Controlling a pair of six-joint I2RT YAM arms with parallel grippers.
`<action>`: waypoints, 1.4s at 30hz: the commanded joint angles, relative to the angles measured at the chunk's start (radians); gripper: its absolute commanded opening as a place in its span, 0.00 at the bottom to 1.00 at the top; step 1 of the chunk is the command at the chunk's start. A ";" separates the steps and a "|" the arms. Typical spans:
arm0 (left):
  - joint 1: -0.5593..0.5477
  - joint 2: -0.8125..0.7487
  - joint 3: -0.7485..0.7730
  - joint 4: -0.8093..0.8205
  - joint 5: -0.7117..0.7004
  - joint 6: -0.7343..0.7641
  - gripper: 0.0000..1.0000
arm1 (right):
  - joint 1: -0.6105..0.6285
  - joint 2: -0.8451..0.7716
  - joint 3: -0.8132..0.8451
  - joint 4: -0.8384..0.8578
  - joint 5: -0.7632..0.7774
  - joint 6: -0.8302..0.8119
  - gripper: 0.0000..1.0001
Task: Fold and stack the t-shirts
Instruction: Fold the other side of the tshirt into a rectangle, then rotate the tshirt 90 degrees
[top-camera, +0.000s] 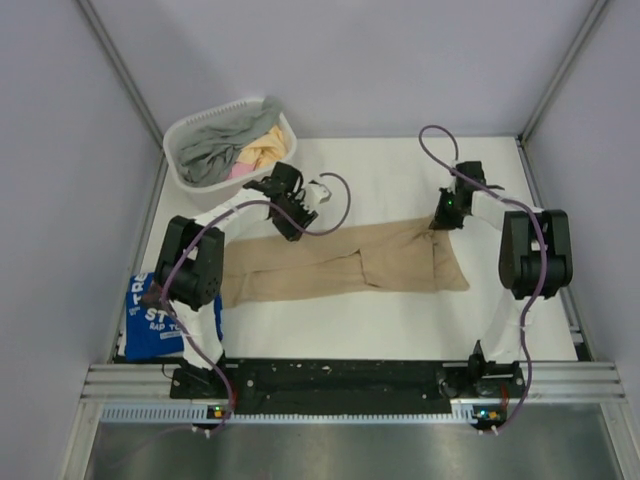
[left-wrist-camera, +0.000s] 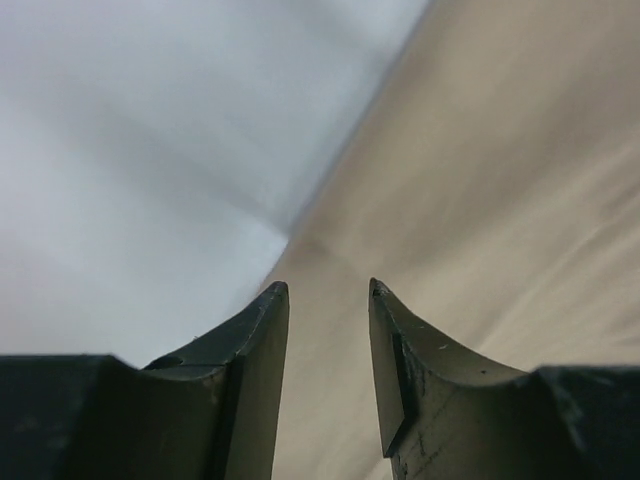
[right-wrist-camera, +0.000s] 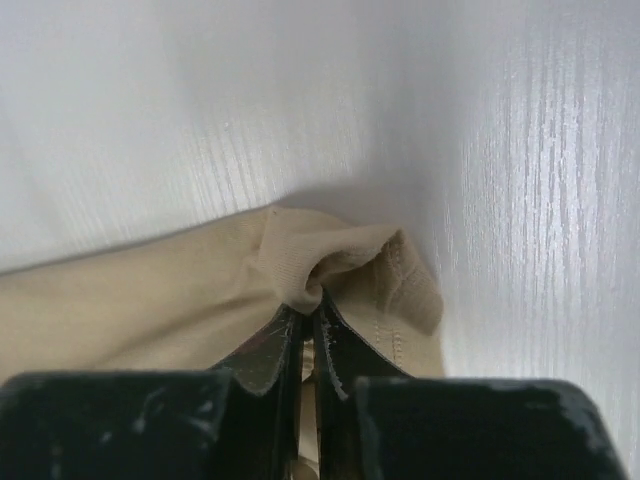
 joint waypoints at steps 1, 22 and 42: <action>0.084 -0.023 -0.133 0.062 -0.163 -0.016 0.42 | -0.021 0.034 0.033 0.004 0.042 0.018 0.00; 0.265 -0.132 -0.126 0.002 -0.131 0.011 0.43 | -0.101 -0.075 0.274 -0.146 0.105 -0.077 0.41; -0.037 -0.396 -0.567 -0.232 0.224 0.374 0.43 | -0.018 0.689 1.144 -0.319 -0.098 0.021 0.08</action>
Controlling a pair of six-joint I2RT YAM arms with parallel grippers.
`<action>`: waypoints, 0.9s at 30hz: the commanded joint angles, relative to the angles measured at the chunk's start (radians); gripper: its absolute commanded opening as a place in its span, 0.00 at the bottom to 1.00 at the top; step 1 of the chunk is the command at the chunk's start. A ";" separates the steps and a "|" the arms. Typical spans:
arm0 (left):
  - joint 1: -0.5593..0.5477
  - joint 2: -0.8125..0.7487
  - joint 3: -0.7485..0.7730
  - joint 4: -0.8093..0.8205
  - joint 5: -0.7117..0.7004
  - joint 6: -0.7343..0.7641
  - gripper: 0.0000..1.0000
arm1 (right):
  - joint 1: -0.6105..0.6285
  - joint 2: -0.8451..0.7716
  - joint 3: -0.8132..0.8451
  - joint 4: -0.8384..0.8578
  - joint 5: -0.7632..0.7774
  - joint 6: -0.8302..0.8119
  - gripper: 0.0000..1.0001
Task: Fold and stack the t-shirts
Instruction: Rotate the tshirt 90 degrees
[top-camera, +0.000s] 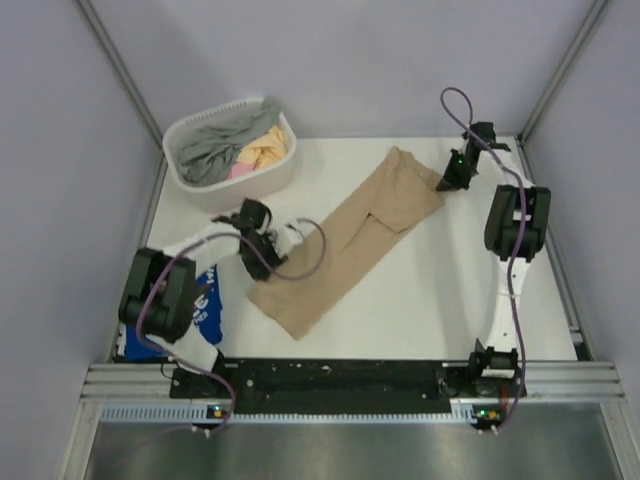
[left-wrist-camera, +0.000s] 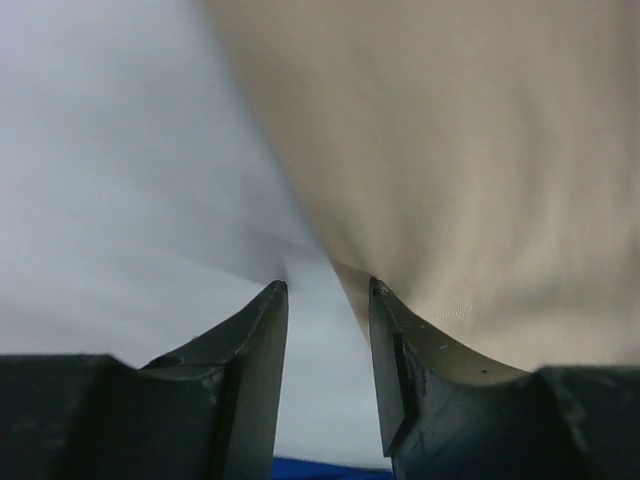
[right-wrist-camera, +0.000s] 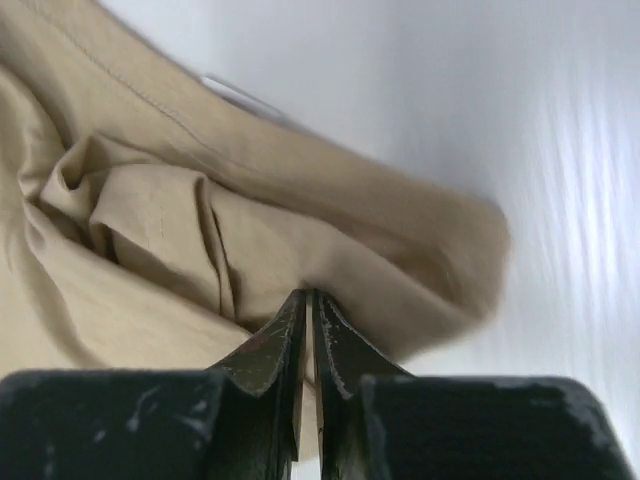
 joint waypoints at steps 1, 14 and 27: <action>-0.356 -0.192 -0.138 -0.287 0.290 0.116 0.44 | 0.122 0.398 0.772 -0.045 -0.053 0.006 0.19; -0.513 -0.347 -0.041 -0.143 0.285 0.135 0.66 | 0.159 -0.450 -0.046 0.386 -0.254 -0.469 0.75; -0.693 -0.300 -0.290 0.265 0.211 0.256 0.69 | 0.554 -1.264 -1.046 0.038 -0.368 -1.326 0.72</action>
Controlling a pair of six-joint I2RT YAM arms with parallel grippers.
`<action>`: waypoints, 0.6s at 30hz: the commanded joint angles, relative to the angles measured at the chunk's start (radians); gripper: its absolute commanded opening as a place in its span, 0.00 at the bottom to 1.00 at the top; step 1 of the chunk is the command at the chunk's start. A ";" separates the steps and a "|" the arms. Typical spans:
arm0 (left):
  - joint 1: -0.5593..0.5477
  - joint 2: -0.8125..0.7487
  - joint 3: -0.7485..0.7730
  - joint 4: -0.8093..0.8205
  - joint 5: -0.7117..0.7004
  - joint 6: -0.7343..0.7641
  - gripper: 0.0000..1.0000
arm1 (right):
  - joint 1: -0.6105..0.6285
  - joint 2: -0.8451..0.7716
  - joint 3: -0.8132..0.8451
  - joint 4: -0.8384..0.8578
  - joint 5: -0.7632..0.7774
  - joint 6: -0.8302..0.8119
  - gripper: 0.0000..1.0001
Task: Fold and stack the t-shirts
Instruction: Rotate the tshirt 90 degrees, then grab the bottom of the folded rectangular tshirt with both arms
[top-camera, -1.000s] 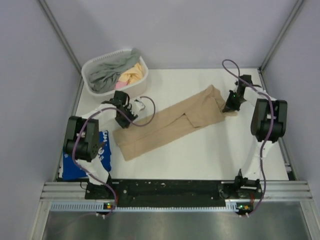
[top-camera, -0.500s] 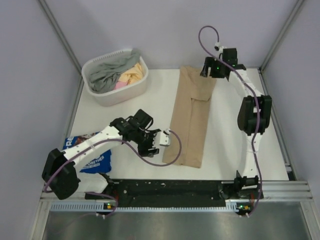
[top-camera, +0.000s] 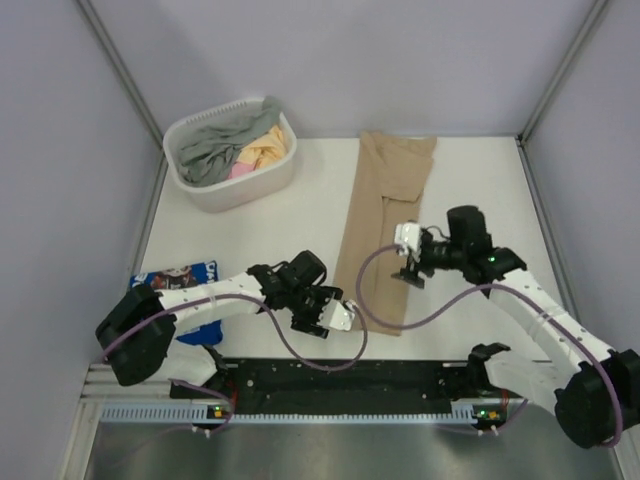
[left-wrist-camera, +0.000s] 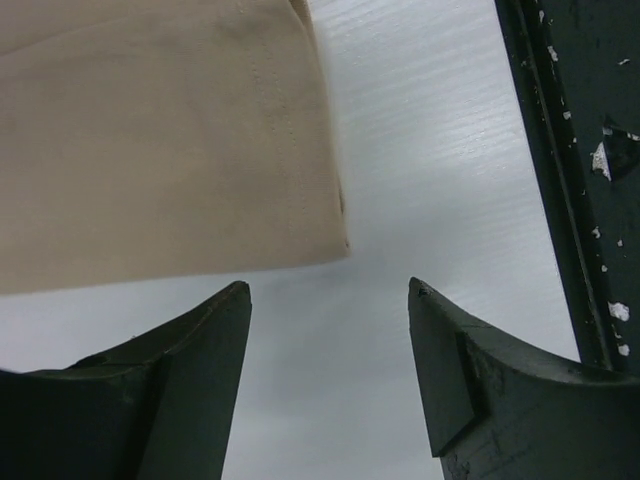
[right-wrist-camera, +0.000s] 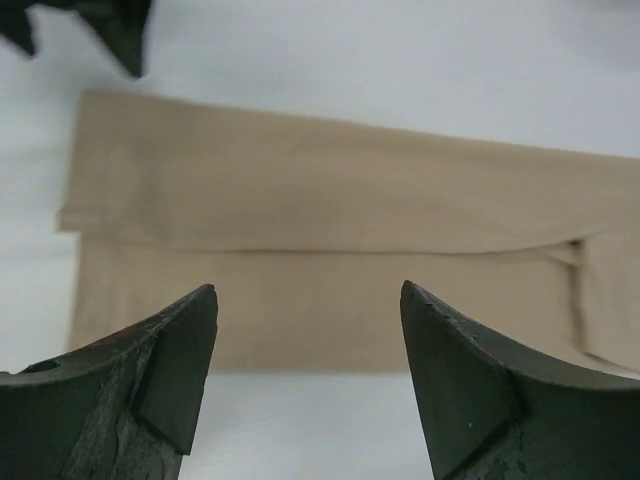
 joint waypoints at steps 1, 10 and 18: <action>-0.042 0.010 -0.069 0.201 -0.038 0.031 0.69 | 0.200 -0.070 -0.108 -0.292 0.145 -0.216 0.71; -0.123 0.115 -0.081 0.295 -0.223 0.028 0.48 | 0.441 0.099 -0.279 -0.092 0.363 -0.244 0.64; -0.154 0.139 -0.040 0.160 -0.239 -0.027 0.00 | 0.555 0.140 -0.262 -0.274 0.348 -0.258 0.00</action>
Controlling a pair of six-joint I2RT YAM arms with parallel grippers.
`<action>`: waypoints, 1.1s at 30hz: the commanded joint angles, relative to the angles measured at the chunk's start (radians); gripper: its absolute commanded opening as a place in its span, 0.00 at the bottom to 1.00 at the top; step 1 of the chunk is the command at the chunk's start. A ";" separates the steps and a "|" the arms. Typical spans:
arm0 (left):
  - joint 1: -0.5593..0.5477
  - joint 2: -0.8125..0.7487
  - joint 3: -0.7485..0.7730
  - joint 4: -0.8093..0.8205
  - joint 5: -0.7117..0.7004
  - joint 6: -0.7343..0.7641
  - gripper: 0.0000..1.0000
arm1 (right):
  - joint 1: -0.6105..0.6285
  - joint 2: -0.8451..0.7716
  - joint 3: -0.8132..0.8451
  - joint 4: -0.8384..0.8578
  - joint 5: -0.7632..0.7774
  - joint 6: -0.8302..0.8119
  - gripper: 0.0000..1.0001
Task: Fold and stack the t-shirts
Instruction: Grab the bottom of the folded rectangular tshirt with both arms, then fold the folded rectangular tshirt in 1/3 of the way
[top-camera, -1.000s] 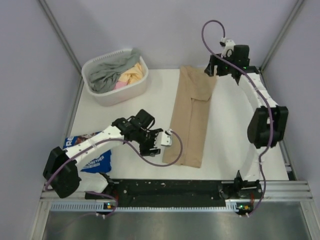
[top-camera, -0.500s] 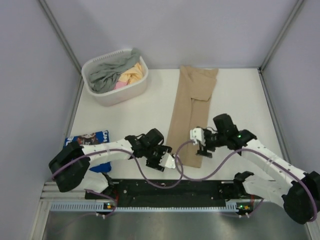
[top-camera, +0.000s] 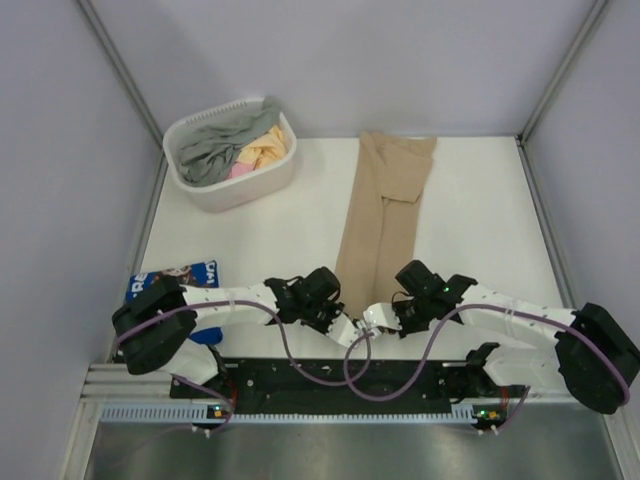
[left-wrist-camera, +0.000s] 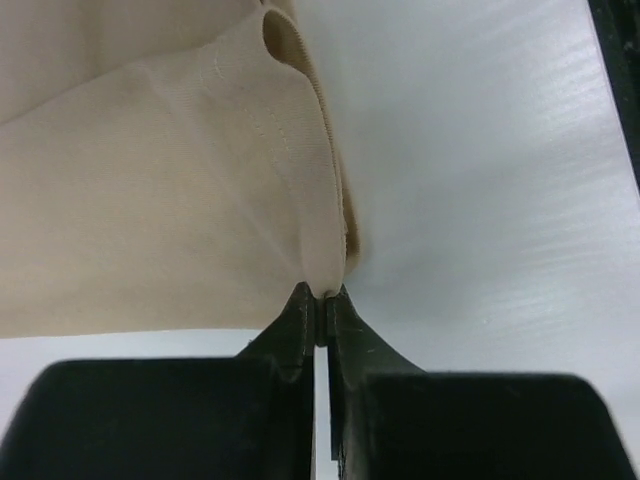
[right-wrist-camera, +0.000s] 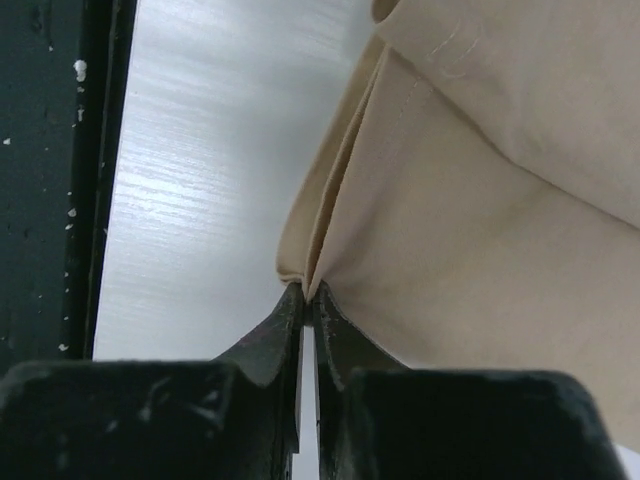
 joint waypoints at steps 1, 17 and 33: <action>-0.023 0.013 0.065 -0.198 0.001 -0.112 0.00 | 0.112 -0.014 0.042 -0.149 0.006 -0.014 0.00; 0.249 0.195 0.683 -0.380 0.010 -0.287 0.00 | -0.446 -0.078 0.284 0.038 -0.108 -0.100 0.00; 0.397 0.781 1.343 -0.433 -0.098 -0.364 0.00 | -0.628 0.522 0.610 0.356 -0.099 -0.156 0.00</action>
